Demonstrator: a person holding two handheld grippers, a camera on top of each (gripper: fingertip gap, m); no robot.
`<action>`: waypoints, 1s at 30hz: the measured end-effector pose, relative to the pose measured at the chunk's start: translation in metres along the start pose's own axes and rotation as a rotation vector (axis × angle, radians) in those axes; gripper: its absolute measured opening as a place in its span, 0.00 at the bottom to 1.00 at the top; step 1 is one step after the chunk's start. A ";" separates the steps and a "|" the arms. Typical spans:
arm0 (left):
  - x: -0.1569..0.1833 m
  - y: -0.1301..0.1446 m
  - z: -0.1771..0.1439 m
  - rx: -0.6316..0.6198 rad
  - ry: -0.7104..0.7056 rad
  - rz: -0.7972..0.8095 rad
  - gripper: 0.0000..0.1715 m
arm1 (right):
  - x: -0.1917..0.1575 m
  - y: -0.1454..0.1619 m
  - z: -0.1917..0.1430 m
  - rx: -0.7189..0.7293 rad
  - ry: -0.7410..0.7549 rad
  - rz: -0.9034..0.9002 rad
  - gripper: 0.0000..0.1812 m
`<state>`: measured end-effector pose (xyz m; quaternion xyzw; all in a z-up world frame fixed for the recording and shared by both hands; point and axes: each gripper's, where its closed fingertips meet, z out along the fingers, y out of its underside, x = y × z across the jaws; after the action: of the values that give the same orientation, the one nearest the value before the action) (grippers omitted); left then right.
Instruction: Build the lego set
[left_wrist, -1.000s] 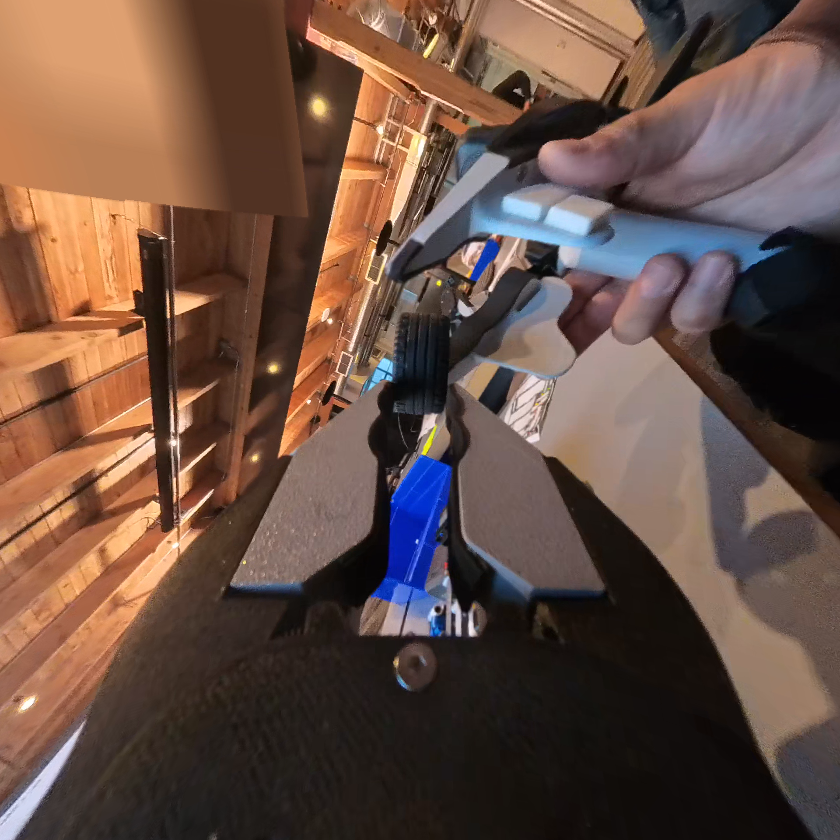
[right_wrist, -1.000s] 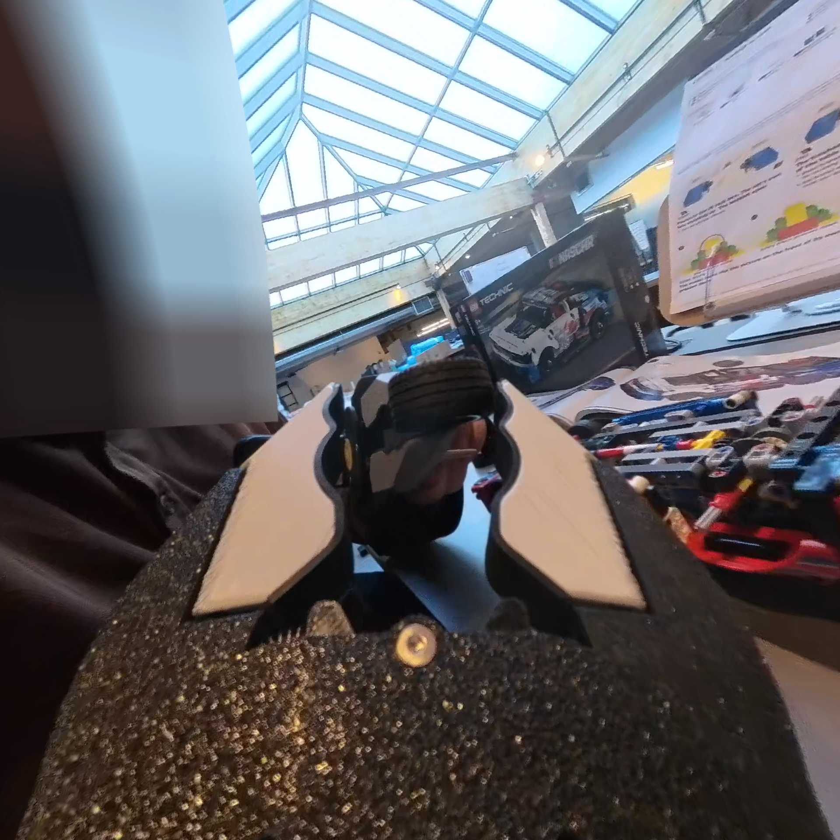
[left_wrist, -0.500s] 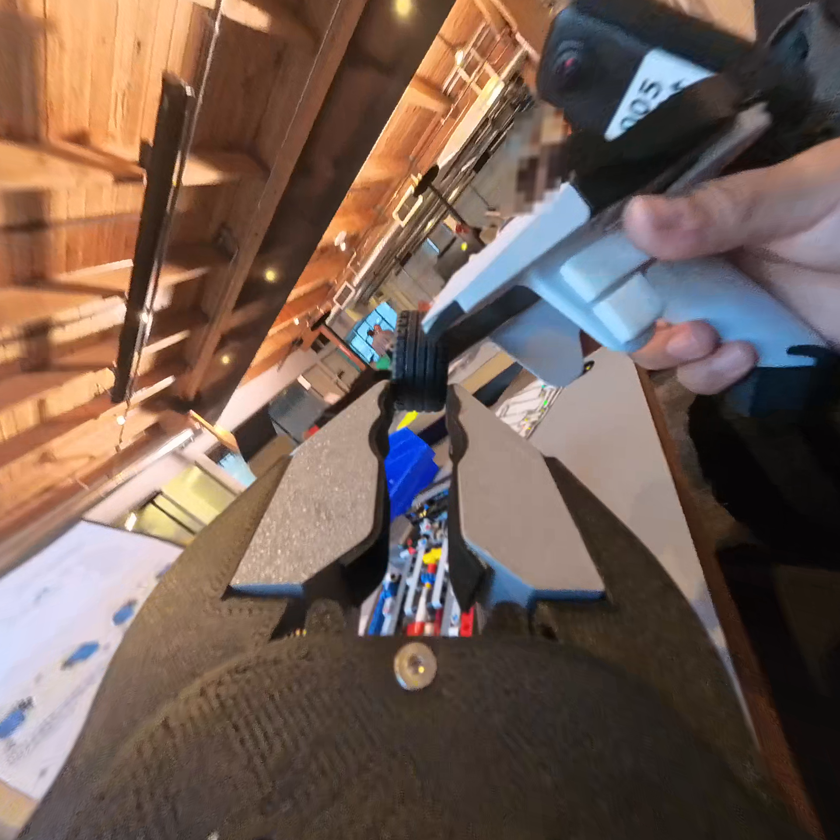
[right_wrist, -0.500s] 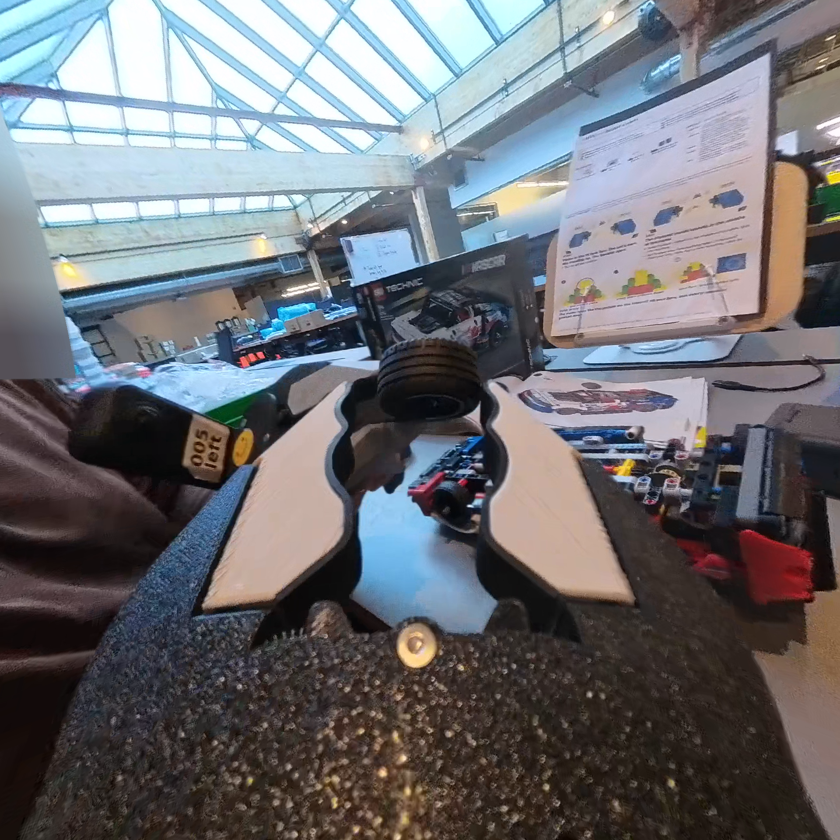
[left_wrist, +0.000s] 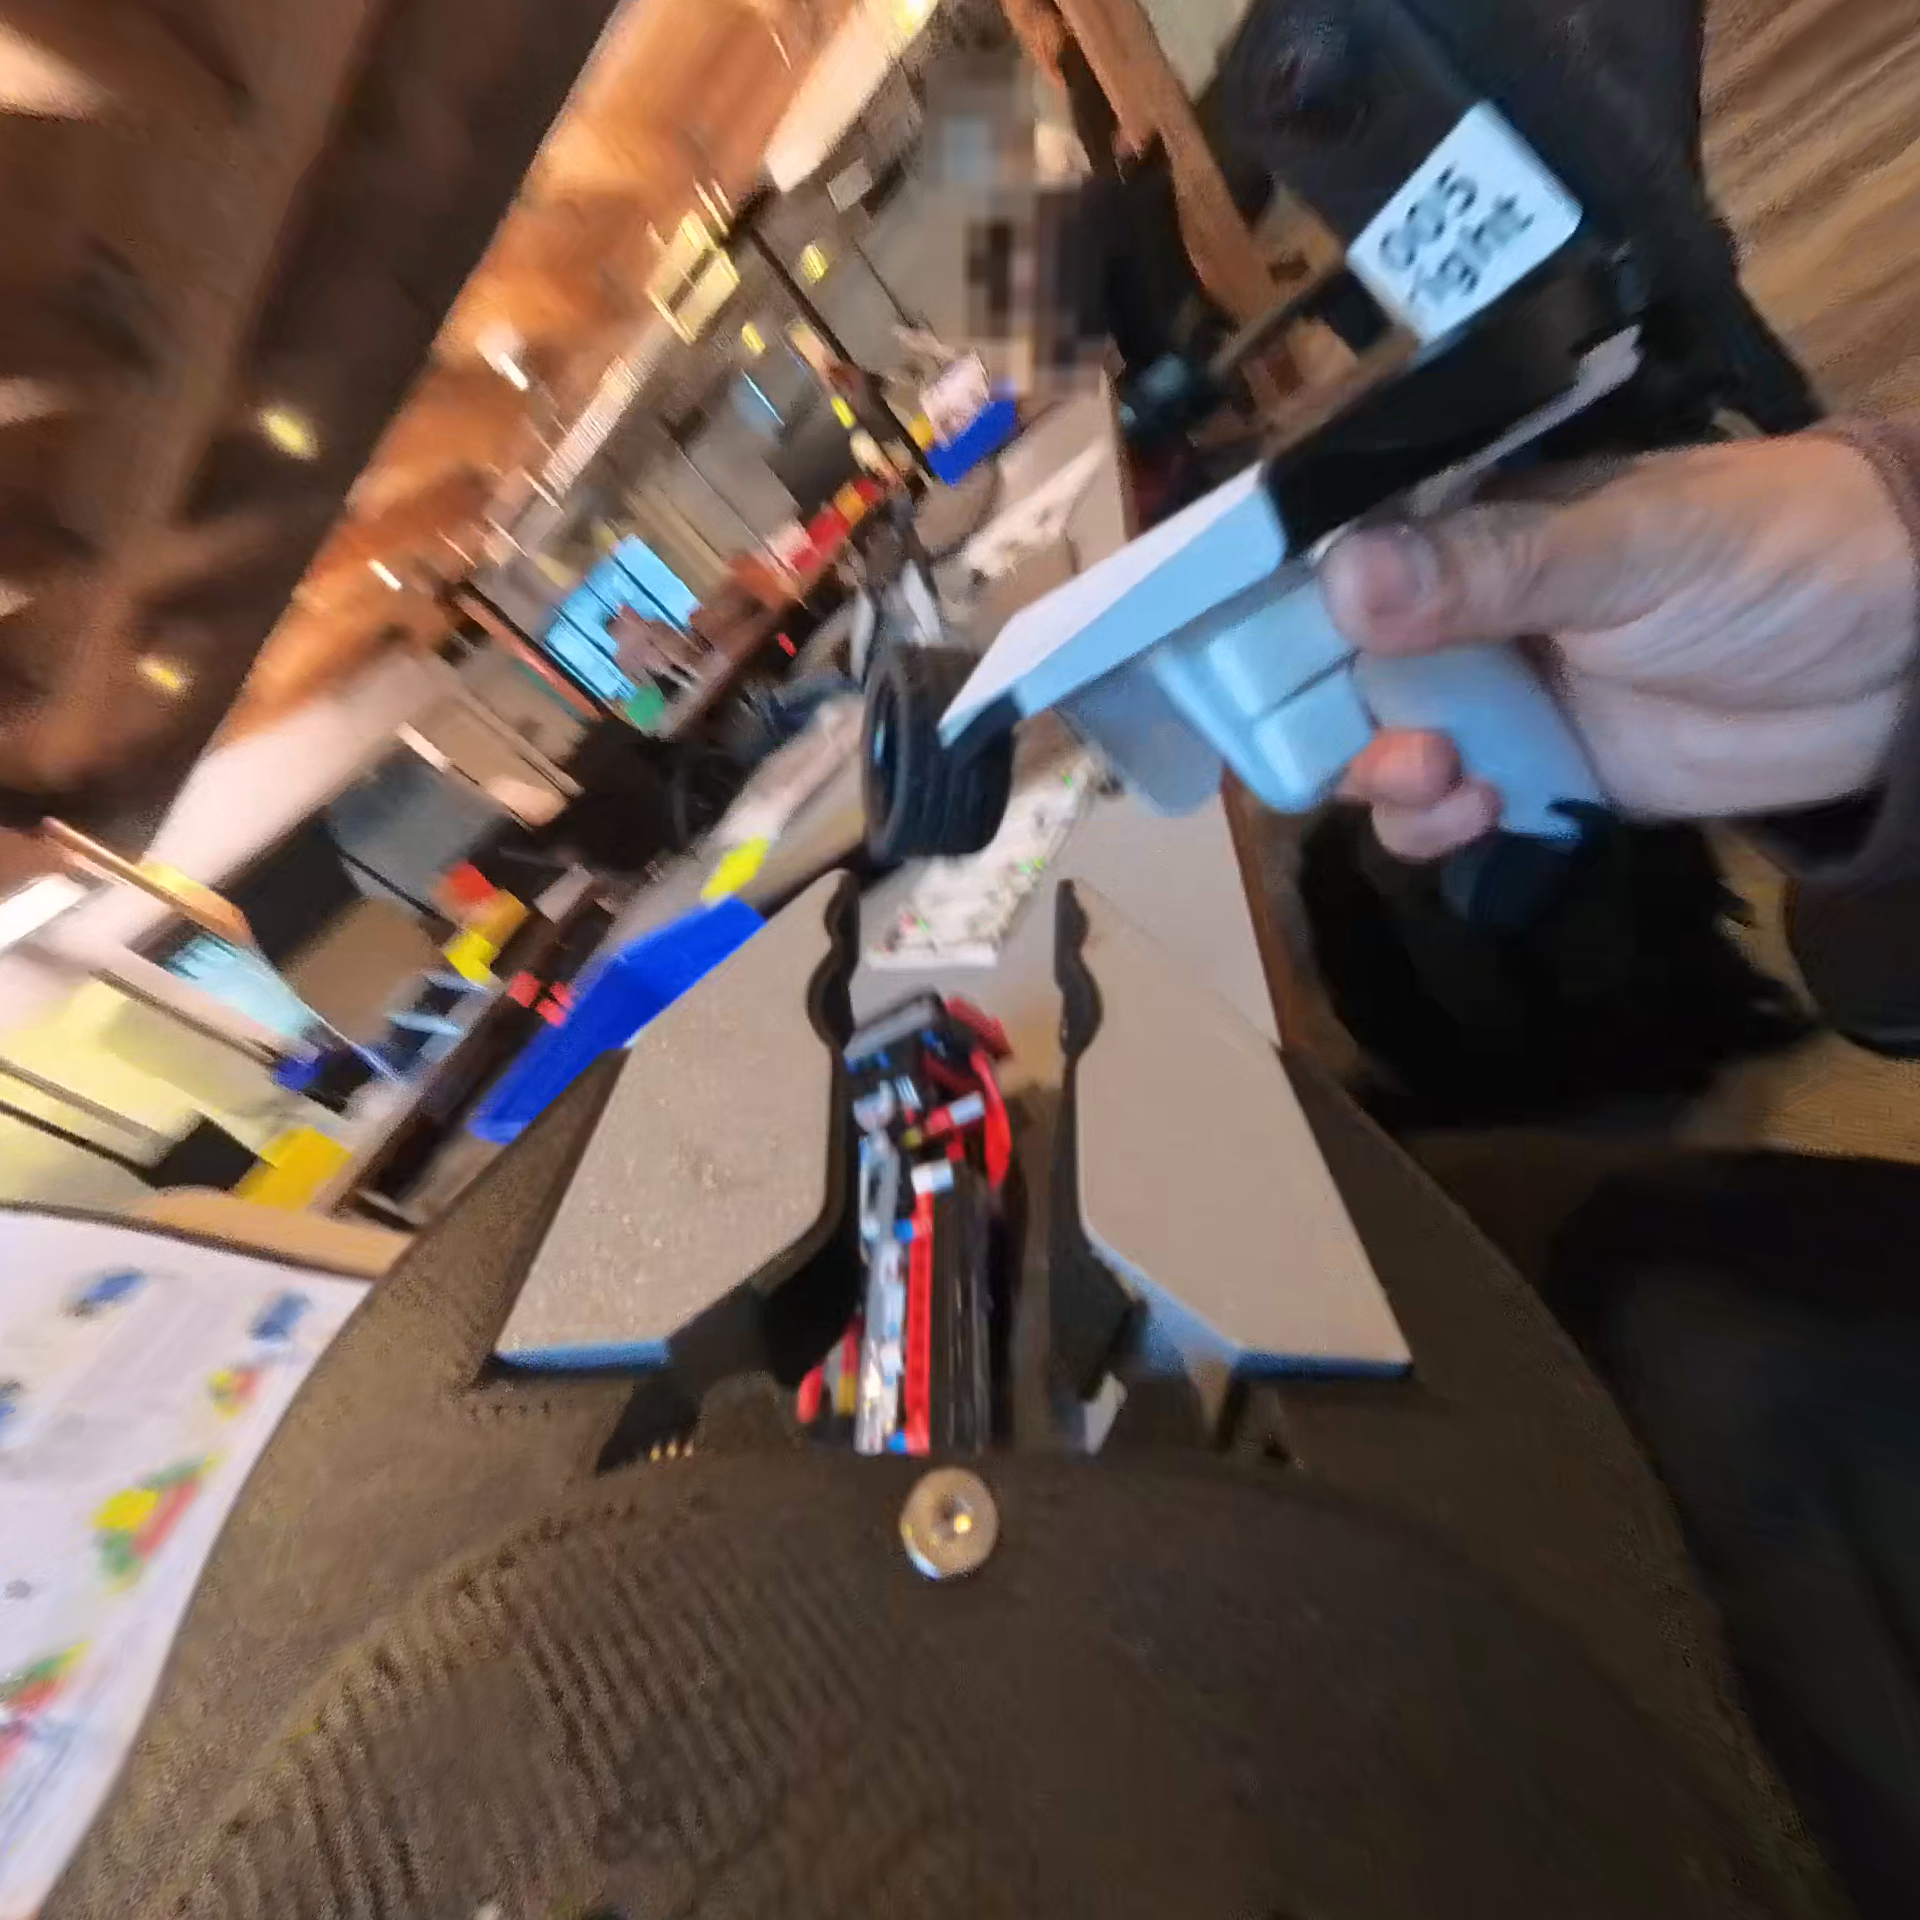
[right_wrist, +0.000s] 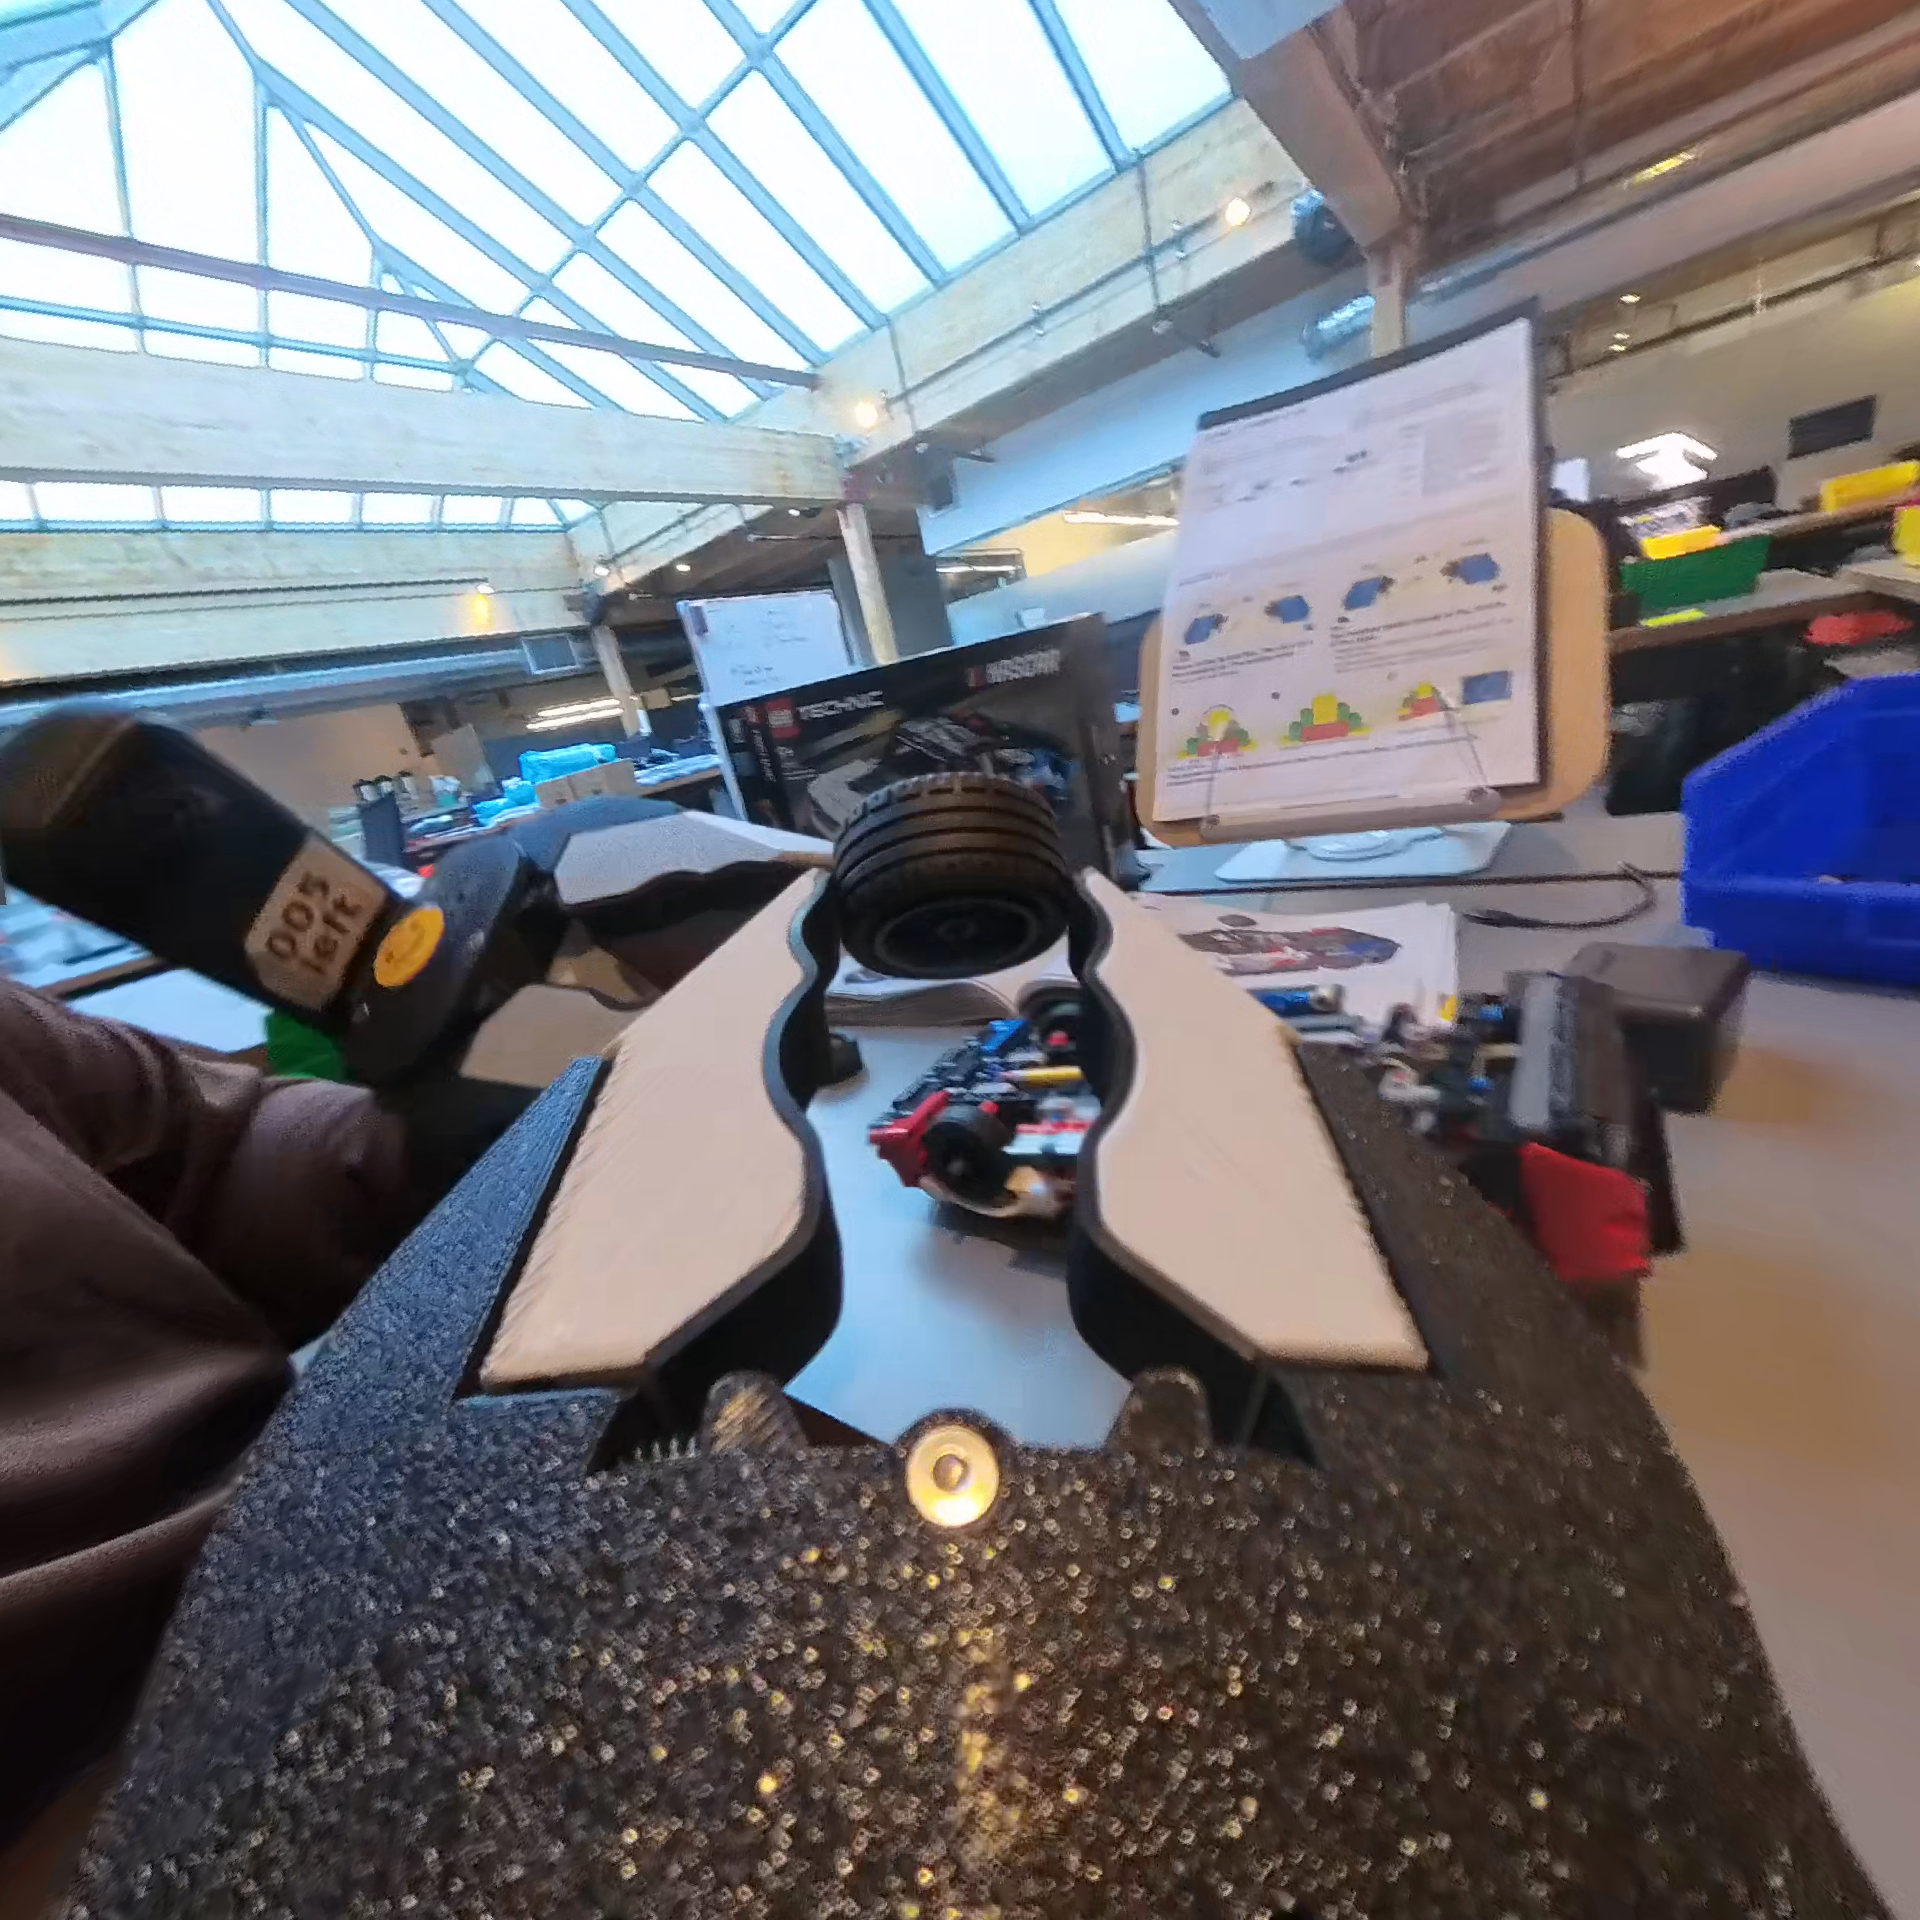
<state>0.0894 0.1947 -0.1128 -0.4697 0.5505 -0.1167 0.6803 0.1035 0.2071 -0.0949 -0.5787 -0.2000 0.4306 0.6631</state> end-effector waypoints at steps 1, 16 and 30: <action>-0.006 0.015 -0.001 -0.073 0.030 -0.042 0.22 | 0.009 0.003 -0.004 -0.015 0.023 0.005 0.21; -0.089 0.216 -0.024 -0.669 0.415 -0.622 0.43 | 0.102 0.062 -0.027 -0.296 0.135 0.089 0.22; -0.049 0.215 -0.025 -0.754 0.530 -0.715 0.38 | 0.122 0.076 -0.036 -0.341 0.130 0.167 0.22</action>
<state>-0.0267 0.3295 -0.2457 -0.7909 0.5127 -0.2486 0.2234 0.1717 0.2803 -0.2033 -0.7238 -0.1782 0.4059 0.5288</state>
